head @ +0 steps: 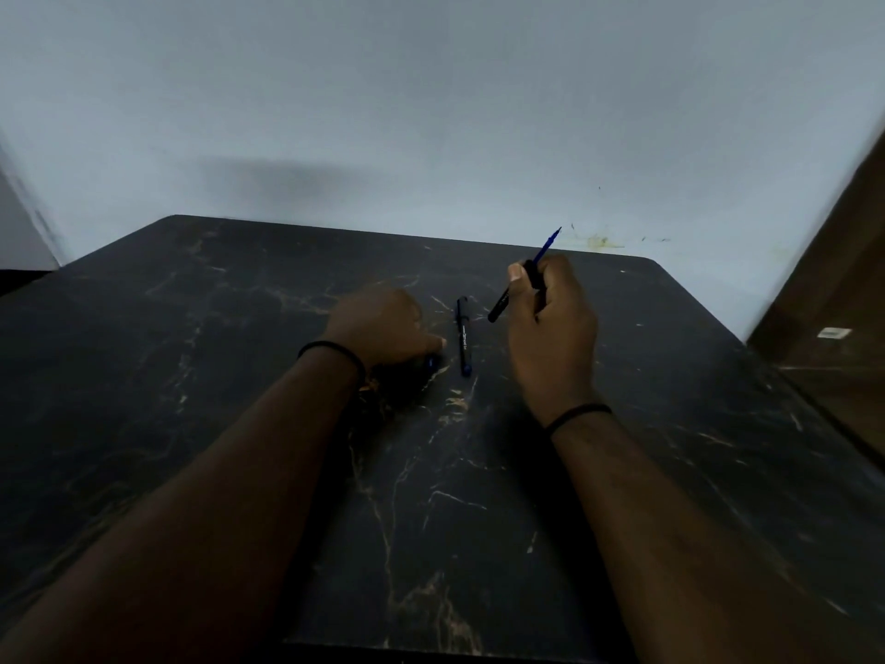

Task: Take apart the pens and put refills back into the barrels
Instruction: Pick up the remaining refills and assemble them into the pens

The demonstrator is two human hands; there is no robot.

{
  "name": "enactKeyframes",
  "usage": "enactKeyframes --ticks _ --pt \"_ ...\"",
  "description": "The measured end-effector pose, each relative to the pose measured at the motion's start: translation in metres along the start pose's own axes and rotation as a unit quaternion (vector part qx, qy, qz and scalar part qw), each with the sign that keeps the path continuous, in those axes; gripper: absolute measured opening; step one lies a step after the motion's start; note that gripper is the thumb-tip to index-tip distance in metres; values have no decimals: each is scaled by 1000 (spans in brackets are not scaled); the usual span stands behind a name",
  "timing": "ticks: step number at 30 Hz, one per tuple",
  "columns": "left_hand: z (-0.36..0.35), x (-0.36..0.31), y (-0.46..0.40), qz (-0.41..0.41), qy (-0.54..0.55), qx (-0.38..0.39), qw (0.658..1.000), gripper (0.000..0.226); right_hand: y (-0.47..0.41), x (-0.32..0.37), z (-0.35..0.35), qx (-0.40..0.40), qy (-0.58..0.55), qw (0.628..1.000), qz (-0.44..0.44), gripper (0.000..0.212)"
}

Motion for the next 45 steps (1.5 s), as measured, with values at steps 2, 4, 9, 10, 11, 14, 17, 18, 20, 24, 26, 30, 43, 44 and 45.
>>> enactKeyframes --ticks 2,4,9,10,11,14,17,18,20,24,26,30,43,44,45 --pt "3 -3 1 3 -5 2 1000 40 1 -2 -1 8 -1 1000 -7 21" --pt "4 -6 1 7 -11 -3 1000 38 2 -3 -2 15 0 1000 -13 21" --pt "5 -5 2 24 65 -76 995 44 2 -3 -2 19 5 1000 -14 19" --pt "5 -5 2 27 115 -106 987 42 2 -2 -3 22 7 1000 -12 18" --pt "5 -3 2 34 183 -133 974 39 2 -2 -4 29 10 999 -11 18" --pt "5 5 2 83 388 -200 896 40 4 -4 -8 77 22 997 -17 18" --pt "6 12 0 149 469 -262 830 35 9 -7 -15 168 45 985 -22 28" --pt "5 14 0 166 488 -275 812 37 11 -7 -18 191 46 980 -19 30" --pt "4 17 -1 183 505 -284 794 35 13 -4 -20 216 51 975 6 33" --pt "3 14 -2 178 510 -286 791 37 14 2 -20 238 63 969 34 38" --pt "3 12 -1 172 504 -285 797 36 14 3 -20 242 67 967 32 38" --pt "3 10 -1 158 501 -286 802 36 14 5 -18 243 64 967 39 30" --pt "4 -1 4 87 461 -257 845 34 13 7 -19 249 98 963 30 37" --pt "4 -2 4 86 460 -256 846 35 13 7 -19 246 103 963 26 36" --pt "4 -2 5 86 458 -256 847 37 13 6 -18 242 106 964 21 35"
Point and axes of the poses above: each hand's wrist, its own y-axis away from the middle knuckle, its own z-axis out of the back of the hand, x = y × z, the point moved 3 cm from there along -y, towards the middle knuckle, and after that the axes turned 2 degrees about -x, right-handed, at the moved point
